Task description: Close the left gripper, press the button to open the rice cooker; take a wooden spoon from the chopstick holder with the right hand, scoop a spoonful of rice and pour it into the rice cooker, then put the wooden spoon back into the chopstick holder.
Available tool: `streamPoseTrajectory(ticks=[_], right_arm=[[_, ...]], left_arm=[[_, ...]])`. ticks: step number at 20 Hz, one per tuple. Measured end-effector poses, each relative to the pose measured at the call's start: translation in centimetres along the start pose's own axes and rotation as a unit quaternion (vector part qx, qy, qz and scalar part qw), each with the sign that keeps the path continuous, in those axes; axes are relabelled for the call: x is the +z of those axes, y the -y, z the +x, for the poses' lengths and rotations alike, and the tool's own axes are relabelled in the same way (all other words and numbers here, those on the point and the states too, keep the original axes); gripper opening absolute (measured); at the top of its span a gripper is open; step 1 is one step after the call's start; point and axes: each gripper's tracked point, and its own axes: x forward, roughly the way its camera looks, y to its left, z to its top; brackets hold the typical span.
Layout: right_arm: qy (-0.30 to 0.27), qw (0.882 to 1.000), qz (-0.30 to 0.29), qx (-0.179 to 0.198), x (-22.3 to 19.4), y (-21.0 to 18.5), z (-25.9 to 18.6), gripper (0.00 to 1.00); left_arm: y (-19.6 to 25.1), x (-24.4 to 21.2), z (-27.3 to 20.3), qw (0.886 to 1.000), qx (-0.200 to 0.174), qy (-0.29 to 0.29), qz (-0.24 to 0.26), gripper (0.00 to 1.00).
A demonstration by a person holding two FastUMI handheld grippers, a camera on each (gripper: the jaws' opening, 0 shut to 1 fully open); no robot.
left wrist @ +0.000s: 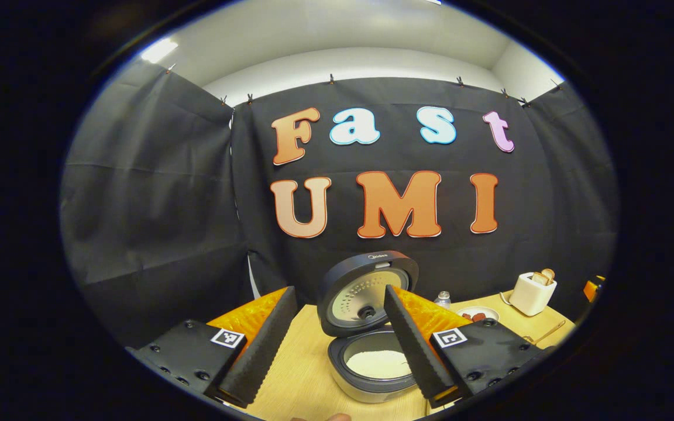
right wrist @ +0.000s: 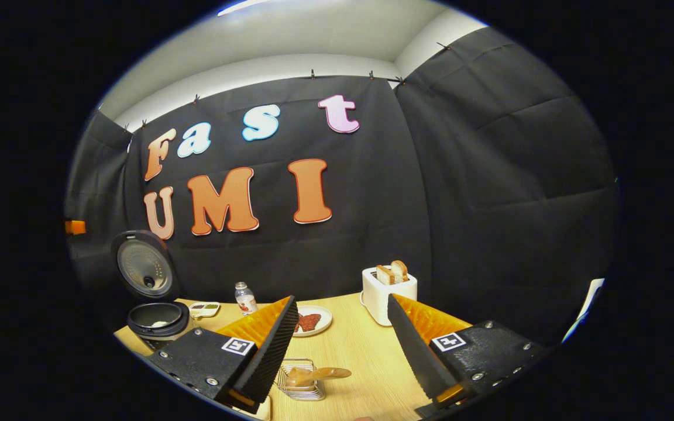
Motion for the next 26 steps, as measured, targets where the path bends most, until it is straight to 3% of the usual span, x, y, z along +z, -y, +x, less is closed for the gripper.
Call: streamPoseTrajectory(ticks=[3, 8, 12, 14, 15, 16, 18, 22, 23, 26], right_arm=[[-0.019, 0.999, 0.046, 0.004, -3.3, 0.0, 1.0, 0.95], [-0.062, 0.993, 0.100, -0.019, -9.9, 0.5, 3.5, 0.95], [-0.119, 0.982, 0.146, -0.015, -13.9, -0.4, 4.2, 0.95], [-0.120, 0.977, 0.175, -0.006, -13.7, -1.3, 4.3, 0.91], [-0.120, 0.976, 0.183, -0.001, -13.5, -1.7, 4.4, 0.76], [-0.125, 0.974, 0.188, 0.007, -13.6, -2.3, 4.4, 0.70], [-0.132, 0.970, 0.205, 0.017, -13.4, -3.0, 4.3, 0.49], [-0.130, 0.958, 0.251, 0.047, -11.9, -5.7, 5.0, 0.34], [-0.131, 0.959, 0.247, 0.053, -11.9, -6.6, 5.3, 0.28], [-0.135, 0.964, 0.223, 0.053, -11.5, -7.5, 6.1, 0.22]], left_arm=[[-1.1, 1.1, -0.1, 1.000, 0.016, 0.026, -0.008, 1.00], [-2.0, 1.9, -1.2, 0.999, 0.003, 0.023, -0.038, 0.99], [-4.5, 2.0, -1.5, 0.999, 0.027, 0.030, -0.029, 0.99], [-5.1, 2.0, -1.6, 0.998, 0.039, 0.034, -0.022, 0.99], [-5.4, 1.7, -1.6, 0.998, 0.043, 0.035, -0.016, 0.99], [-5.3, 1.6, -1.5, 0.999, 0.042, 0.033, -0.012, 0.99], [-4.3, 1.0, -1.6, 0.999, 0.026, 0.024, -0.020, 0.99], [-3.7, 0.0, -1.1, 1.000, 0.011, 0.010, -0.025, 1.00], [-3.8, -0.2, -1.0, 1.000, 0.011, 0.009, -0.025, 1.00], [-3.8, -0.7, -0.7, 1.000, 0.007, 0.005, -0.030, 1.00]])
